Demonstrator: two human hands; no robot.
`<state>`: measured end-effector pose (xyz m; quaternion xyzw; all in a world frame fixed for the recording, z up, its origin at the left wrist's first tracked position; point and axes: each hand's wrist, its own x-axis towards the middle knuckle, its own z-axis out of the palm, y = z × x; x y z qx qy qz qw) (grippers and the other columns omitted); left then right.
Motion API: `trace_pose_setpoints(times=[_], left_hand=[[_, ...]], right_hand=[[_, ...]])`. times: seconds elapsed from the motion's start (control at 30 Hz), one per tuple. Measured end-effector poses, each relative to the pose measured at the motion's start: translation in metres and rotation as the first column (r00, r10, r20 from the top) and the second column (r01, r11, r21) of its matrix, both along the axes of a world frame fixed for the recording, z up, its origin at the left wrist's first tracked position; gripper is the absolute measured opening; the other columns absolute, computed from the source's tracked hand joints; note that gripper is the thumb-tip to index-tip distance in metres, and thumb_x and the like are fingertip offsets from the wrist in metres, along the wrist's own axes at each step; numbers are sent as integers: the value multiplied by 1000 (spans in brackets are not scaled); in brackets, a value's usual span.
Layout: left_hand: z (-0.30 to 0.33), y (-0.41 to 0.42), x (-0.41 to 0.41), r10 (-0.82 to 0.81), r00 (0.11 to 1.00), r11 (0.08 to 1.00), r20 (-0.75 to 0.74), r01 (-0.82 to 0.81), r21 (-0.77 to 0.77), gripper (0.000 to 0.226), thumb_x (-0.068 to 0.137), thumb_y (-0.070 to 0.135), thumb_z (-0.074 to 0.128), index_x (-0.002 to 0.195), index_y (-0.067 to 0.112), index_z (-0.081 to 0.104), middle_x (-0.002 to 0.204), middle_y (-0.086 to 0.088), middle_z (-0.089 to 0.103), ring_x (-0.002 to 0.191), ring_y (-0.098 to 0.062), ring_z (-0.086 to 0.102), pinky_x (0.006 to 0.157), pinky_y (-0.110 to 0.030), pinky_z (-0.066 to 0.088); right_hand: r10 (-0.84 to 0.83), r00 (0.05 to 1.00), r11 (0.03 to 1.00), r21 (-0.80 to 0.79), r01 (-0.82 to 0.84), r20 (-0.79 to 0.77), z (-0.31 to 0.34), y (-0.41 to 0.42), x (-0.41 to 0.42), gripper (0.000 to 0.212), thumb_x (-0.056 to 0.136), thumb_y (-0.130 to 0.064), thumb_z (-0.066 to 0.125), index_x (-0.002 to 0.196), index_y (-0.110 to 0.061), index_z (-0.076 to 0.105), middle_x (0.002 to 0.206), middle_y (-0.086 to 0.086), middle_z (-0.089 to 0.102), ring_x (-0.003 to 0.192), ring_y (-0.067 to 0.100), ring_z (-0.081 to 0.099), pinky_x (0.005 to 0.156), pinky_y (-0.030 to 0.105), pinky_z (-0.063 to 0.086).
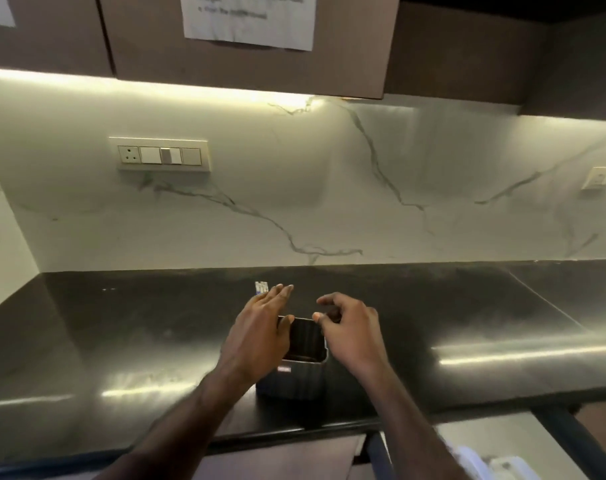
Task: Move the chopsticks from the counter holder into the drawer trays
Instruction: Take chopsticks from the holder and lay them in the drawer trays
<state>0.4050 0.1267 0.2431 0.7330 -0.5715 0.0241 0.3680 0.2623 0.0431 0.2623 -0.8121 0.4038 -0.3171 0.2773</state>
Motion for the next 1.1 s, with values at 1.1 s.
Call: trace_pose_setpoints(times=[1.1], left_hand=[[-108,-101,125,166,653,961,-738,-274,-26,29,86,0,59,97,19,77,90,11,76,91,-5,70,84,-30,55]], right_hand=[[66,998,995,78,-64,-17,-119,-63,154,26,90,-20,65,115,-29,66,105,-15,70,95,0,63,86,17,48]])
